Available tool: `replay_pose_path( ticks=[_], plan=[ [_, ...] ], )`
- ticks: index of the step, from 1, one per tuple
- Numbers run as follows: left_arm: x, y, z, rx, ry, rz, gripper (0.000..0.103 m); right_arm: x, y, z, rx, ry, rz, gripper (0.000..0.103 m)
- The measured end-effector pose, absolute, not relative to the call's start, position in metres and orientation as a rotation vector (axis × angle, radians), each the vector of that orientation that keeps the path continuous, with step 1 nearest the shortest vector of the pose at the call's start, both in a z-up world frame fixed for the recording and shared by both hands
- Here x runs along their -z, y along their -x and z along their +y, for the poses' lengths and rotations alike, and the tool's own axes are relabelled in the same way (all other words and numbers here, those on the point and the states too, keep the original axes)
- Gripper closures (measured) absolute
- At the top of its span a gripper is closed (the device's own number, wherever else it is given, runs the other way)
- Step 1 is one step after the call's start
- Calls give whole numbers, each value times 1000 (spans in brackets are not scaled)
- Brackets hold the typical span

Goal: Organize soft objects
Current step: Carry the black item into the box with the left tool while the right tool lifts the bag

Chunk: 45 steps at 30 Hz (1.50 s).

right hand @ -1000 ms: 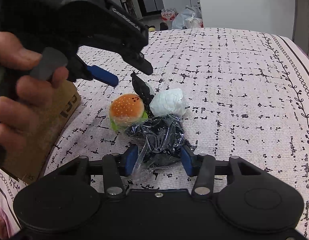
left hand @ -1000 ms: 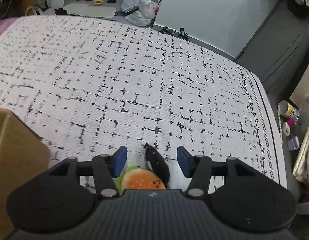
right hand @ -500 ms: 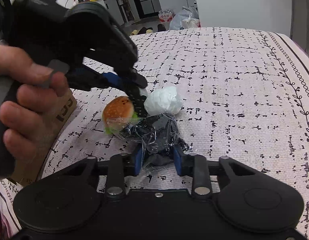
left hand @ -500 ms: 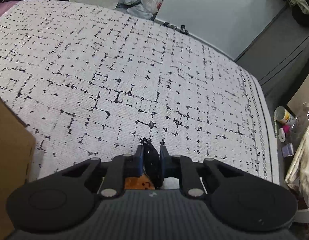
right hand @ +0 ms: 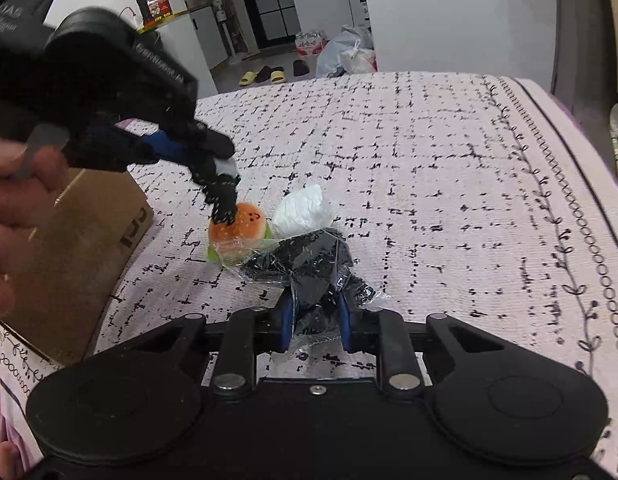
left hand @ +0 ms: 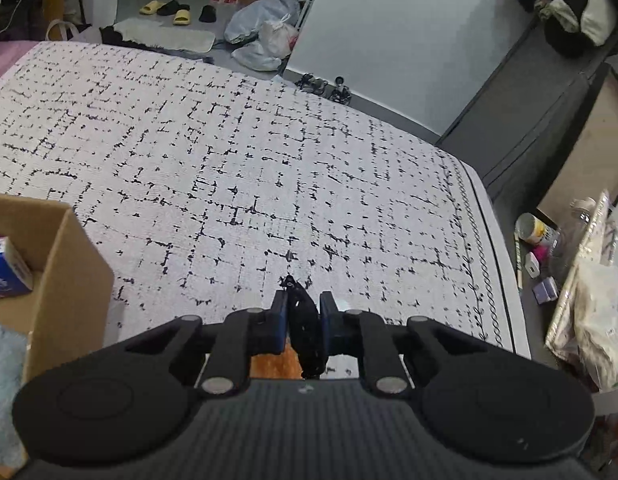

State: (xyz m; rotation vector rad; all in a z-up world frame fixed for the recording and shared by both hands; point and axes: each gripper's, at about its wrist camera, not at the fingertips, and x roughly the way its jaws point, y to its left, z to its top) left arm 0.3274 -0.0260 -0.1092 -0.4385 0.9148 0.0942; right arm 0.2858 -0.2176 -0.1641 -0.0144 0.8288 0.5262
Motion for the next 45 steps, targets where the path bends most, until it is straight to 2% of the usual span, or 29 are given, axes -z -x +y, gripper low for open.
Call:
replay_pose_path(
  ticks=[27,45],
  plan=[
    [58,-240,-10,57,341,798,88,92,-251,-226,-442,26,738,81],
    [54,-205,83,-3,391,700,88,71,-244,-178,-473,127,721,81]
  ],
)
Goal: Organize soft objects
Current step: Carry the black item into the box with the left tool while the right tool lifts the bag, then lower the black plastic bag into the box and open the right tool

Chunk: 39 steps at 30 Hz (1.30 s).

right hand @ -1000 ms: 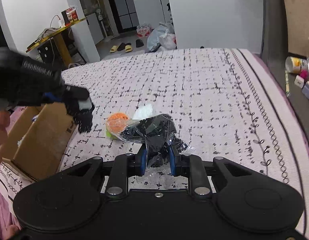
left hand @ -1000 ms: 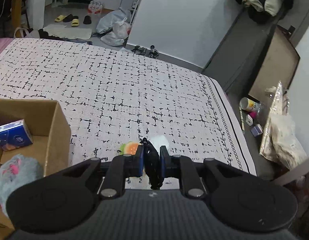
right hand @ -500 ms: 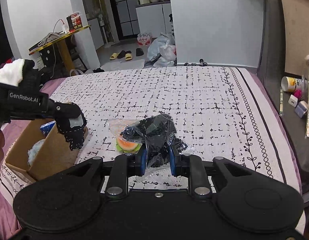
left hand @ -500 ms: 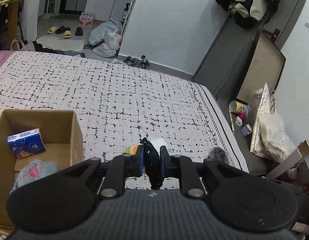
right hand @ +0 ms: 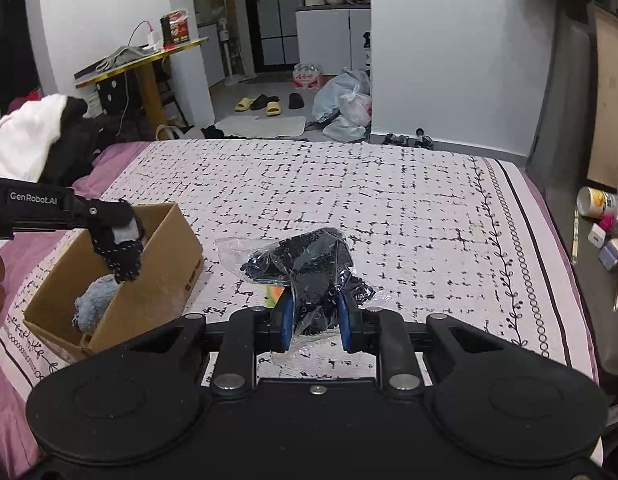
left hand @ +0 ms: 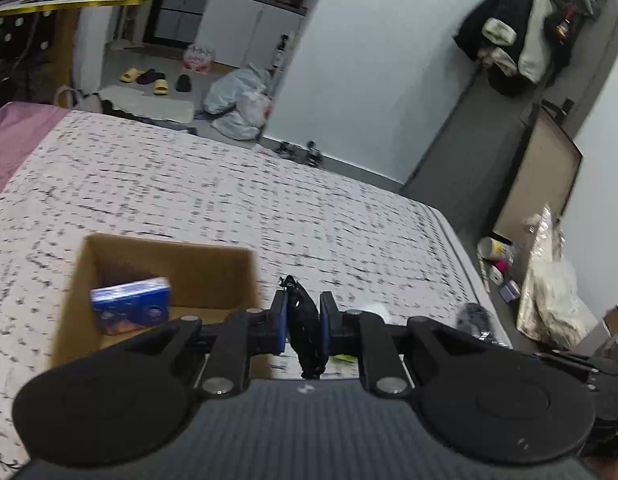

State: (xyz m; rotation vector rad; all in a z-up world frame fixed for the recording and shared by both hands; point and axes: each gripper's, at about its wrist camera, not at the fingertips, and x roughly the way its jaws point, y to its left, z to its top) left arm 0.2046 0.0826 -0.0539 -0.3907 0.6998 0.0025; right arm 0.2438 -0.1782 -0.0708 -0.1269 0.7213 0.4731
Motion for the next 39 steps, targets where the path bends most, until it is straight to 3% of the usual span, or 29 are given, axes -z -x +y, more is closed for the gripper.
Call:
replay_pose_path(
  ticks=[15,30,34,37,39],
  plan=[
    [59,-172,162,-114,472,683,88,58,-241,-116,-564,211,708,81],
    [79,-178,185,-178,512,704,87,42,-239,-42,-685,296,683,81],
    [81,-179,190,-196,538,724,77,43,-241,-21,-707,331,688,81],
    [77,-176,188,-186,541,716,61,48,-242,-7,-726,368,698,81],
    [73,-173,186,-187,526,702,57,52,-243,2,-733,396,704,81]
  ],
)
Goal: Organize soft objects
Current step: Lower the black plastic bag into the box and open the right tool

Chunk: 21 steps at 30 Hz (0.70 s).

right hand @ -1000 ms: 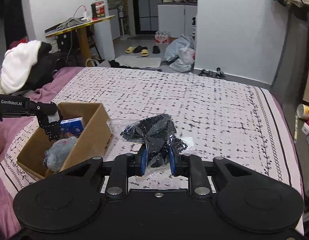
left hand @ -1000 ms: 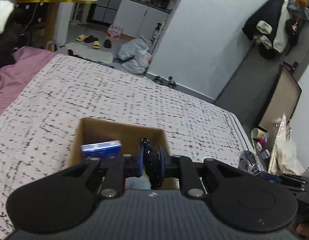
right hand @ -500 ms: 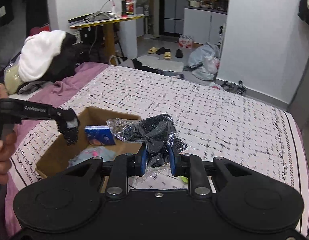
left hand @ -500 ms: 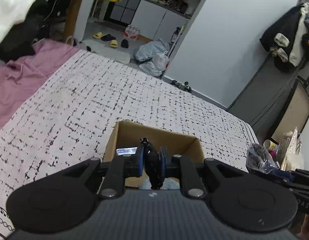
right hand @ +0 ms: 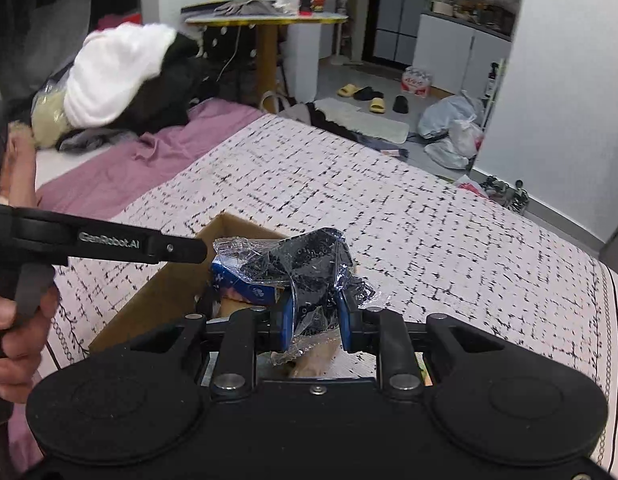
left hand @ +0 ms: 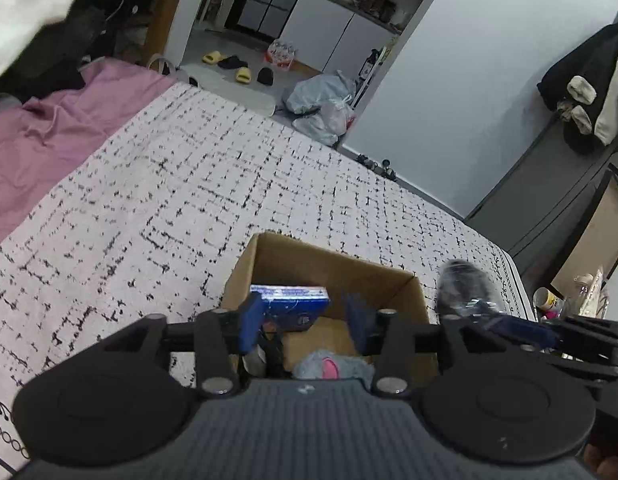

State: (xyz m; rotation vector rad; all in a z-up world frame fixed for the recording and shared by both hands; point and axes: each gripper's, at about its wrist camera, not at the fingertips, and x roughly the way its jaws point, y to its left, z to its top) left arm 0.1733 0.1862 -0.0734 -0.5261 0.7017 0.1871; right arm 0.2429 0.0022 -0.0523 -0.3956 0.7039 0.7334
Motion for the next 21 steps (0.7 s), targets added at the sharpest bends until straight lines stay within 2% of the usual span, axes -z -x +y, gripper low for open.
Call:
replay_pose_path(
  ticks=[6,9,12,14,17,18,21],
  plan=[
    [65,-168,191,-184,551,675,53,60,-245,17,-736,441,724,81],
    [63,-166,194,-186,558,664,48,64,-248,23,-738,451,733,79],
    [62,-164,196,-188,564,657,43,66,-253,26,-749,451,753,66],
    [60,-164,196,-201,566,659,32,63,-254,24,-747,435,749,55],
    [56,-162,195,-202,560,652,18,58,-250,18,-738,438,735,48],
    [55,-161,194,-201,554,647,16,56,-248,14,-733,437,732,46],
    [51,-158,189,-202,524,631,9,50,-245,3,-711,410,726,32]
  ],
)
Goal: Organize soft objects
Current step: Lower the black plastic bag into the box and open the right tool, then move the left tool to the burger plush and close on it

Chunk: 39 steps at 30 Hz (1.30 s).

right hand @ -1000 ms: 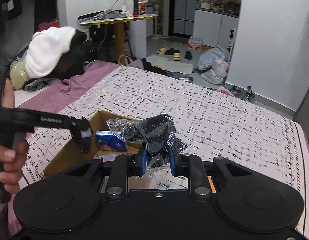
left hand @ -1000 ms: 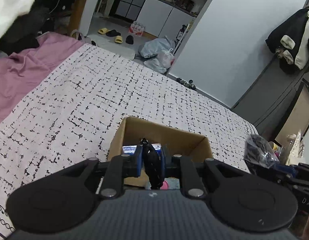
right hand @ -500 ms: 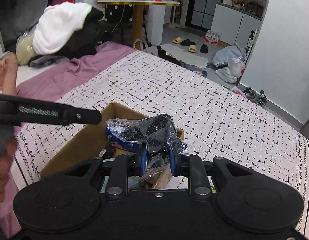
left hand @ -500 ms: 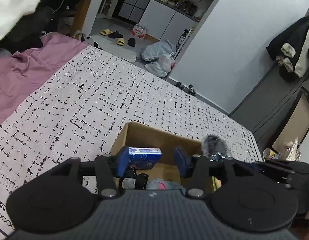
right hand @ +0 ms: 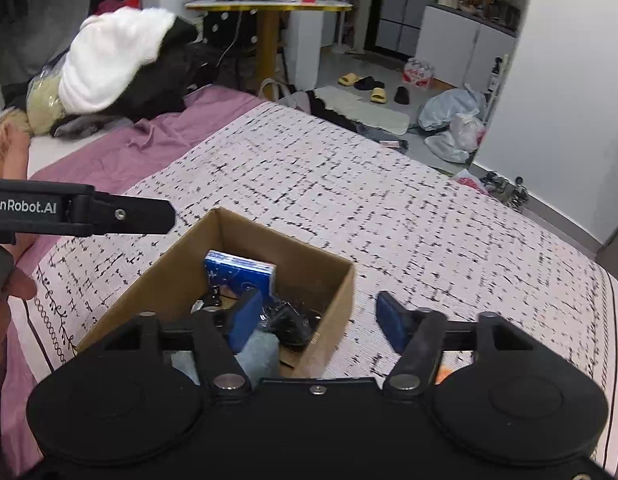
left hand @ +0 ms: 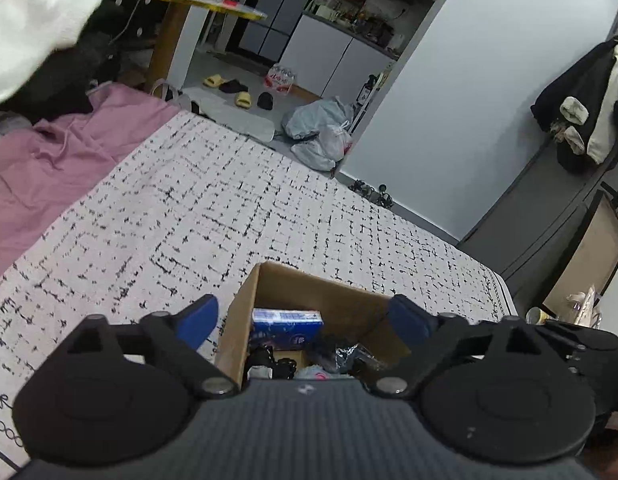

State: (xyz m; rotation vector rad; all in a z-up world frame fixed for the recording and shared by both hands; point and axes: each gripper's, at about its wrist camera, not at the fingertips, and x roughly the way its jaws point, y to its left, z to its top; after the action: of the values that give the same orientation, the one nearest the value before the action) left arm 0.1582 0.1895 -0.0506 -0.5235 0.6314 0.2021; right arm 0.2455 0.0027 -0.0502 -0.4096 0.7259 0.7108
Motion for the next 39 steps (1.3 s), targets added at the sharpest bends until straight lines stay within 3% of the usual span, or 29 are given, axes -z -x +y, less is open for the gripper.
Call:
replay_pose_path(
  ticks=[2,13,39],
  plan=[
    [48,-158,185,-194,504,633,8,47,-244,-8,-692,387,722,21],
    [31,-155,155,-164,412,604,8,35,-250,-71,-594,252,731,10],
    [36,-193,22,-133,234,672,8,77,-273,-211,-567,-55,706,8]
  ],
)
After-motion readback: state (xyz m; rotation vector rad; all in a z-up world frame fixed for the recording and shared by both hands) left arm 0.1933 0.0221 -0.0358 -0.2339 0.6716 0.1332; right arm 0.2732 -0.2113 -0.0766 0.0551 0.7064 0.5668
